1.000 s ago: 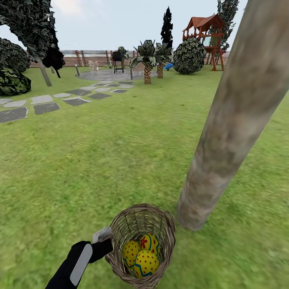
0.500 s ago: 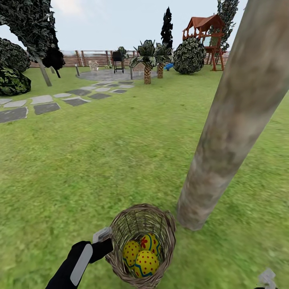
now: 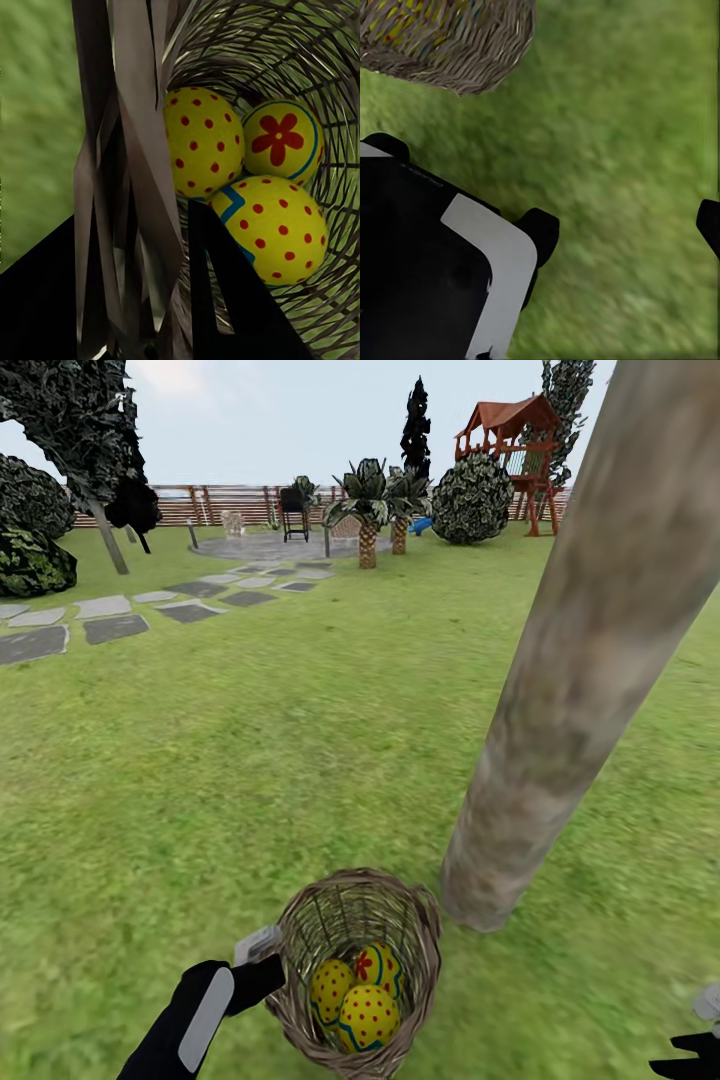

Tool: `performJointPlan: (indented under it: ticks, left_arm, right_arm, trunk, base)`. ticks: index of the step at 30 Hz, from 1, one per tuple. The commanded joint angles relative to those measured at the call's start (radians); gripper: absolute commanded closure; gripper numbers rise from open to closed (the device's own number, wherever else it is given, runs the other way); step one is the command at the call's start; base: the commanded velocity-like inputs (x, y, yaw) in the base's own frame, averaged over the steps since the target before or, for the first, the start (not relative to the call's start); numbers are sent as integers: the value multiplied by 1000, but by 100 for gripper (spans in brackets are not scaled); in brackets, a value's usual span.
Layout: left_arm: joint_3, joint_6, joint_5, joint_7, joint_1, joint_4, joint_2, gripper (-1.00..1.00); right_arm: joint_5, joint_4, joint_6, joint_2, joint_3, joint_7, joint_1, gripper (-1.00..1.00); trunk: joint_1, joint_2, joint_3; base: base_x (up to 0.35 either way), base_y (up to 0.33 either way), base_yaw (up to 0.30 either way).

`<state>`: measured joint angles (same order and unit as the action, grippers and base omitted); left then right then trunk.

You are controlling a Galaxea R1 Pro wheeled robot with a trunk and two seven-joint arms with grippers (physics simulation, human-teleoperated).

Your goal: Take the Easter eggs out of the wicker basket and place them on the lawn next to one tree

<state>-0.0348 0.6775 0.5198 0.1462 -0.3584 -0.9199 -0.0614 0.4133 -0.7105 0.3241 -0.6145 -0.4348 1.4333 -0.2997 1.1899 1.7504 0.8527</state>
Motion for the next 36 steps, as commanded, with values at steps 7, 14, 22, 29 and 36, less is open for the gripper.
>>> performJointPlan:
  ticks: [7, 14, 22, 29, 36]
  left_arm:
    - [-2, 2, 22, 7, -1, -1, -2, 100]
    - [-2, 2, 22, 7, -1, -1, -2, 100]
    - [-2, 2, 22, 7, -1, -1, -3, 100]
    - [-7, -10, -8, 3, -17, -39, -3, 100]
    - [-7, -9, -32, 3, -18, -52, -4, 100]
  right_arm:
    - [10, 9, 7, 10, -1, -10, -1, -100]
    - [9, 15, 7, 10, -1, -89, -1, -100]
    - [9, 13, 7, 9, 0, -99, -1, -100]
    - [-27, 25, 12, 48, -5, -94, -29, -100]
    - [-65, 26, 12, 87, -4, -98, -30, -100]
  trunk:
    - [27, 50, 23]
    - [54, 99, 45]
    - [84, 155, 70]
    - [84, 155, 70]
    - [88, 162, 73]
  base:
    - [0, 0, 0]
    - [0, 0, 0]
    - [0, 0, 0]
    - [0, 0, 0]
    - [0, 0, 0]
